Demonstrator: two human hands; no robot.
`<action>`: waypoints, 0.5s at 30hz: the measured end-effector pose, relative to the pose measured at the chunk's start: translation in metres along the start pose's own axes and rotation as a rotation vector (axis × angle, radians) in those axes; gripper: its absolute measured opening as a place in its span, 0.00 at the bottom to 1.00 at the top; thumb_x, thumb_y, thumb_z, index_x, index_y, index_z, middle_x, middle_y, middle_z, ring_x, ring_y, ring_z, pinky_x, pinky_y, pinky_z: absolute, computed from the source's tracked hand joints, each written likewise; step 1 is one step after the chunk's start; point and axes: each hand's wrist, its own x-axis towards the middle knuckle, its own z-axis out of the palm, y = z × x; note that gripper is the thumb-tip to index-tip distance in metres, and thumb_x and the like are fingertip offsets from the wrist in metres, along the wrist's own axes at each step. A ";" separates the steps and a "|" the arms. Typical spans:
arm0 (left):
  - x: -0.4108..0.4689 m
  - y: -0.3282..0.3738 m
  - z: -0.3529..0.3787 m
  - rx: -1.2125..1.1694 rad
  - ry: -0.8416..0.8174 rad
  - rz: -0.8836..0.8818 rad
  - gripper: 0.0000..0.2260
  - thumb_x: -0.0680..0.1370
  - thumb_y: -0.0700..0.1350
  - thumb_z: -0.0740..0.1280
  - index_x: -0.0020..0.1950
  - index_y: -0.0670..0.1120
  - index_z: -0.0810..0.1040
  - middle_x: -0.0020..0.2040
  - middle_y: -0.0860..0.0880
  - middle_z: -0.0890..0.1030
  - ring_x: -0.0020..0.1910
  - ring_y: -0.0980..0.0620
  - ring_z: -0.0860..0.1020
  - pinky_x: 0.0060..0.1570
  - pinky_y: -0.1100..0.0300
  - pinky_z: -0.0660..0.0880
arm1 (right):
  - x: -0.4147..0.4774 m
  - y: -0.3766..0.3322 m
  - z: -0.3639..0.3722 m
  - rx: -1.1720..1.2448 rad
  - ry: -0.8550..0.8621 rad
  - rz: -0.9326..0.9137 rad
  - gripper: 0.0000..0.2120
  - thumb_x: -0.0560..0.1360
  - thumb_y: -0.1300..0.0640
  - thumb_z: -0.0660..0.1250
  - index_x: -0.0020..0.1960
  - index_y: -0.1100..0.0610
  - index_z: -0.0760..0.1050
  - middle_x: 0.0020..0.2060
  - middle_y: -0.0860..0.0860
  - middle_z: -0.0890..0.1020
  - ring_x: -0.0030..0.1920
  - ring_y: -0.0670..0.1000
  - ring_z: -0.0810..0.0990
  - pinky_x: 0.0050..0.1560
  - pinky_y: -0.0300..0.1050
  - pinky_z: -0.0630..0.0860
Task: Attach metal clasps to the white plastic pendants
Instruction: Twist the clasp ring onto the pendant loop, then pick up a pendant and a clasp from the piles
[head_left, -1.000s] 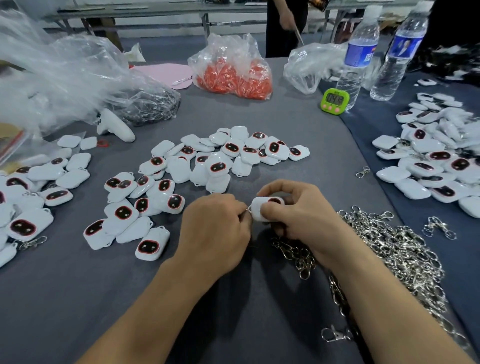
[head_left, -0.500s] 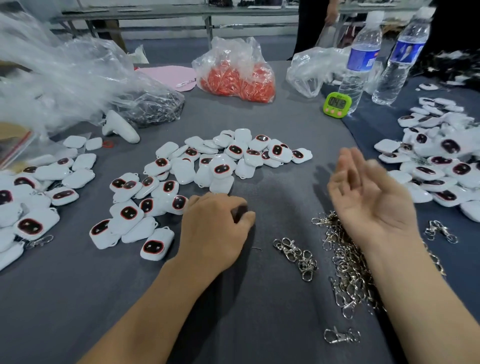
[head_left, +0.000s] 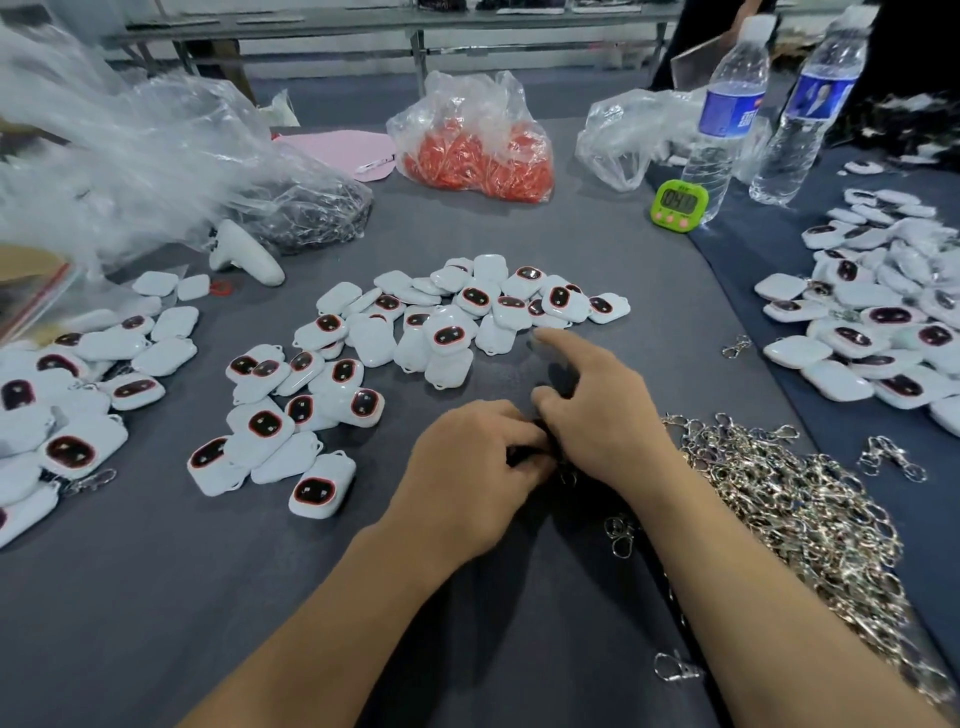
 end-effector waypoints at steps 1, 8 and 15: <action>0.000 -0.001 0.000 0.054 0.047 -0.019 0.06 0.75 0.51 0.72 0.50 0.57 0.86 0.44 0.57 0.81 0.47 0.55 0.77 0.47 0.55 0.71 | 0.003 -0.001 0.003 -0.009 0.007 -0.022 0.30 0.74 0.59 0.69 0.74 0.44 0.71 0.64 0.49 0.79 0.62 0.50 0.76 0.57 0.35 0.68; -0.001 -0.006 -0.009 0.175 0.258 -0.249 0.05 0.74 0.56 0.71 0.48 0.63 0.85 0.41 0.59 0.85 0.44 0.52 0.81 0.46 0.54 0.76 | 0.032 -0.010 0.021 -0.224 -0.068 -0.151 0.38 0.73 0.57 0.64 0.82 0.51 0.58 0.81 0.51 0.59 0.81 0.52 0.53 0.73 0.56 0.63; -0.003 -0.012 -0.013 -0.061 0.293 -0.281 0.10 0.72 0.43 0.75 0.48 0.59 0.87 0.41 0.61 0.86 0.42 0.61 0.82 0.50 0.56 0.79 | 0.035 -0.009 0.028 -0.214 -0.046 -0.208 0.27 0.74 0.62 0.64 0.73 0.56 0.71 0.70 0.51 0.73 0.69 0.55 0.70 0.65 0.49 0.69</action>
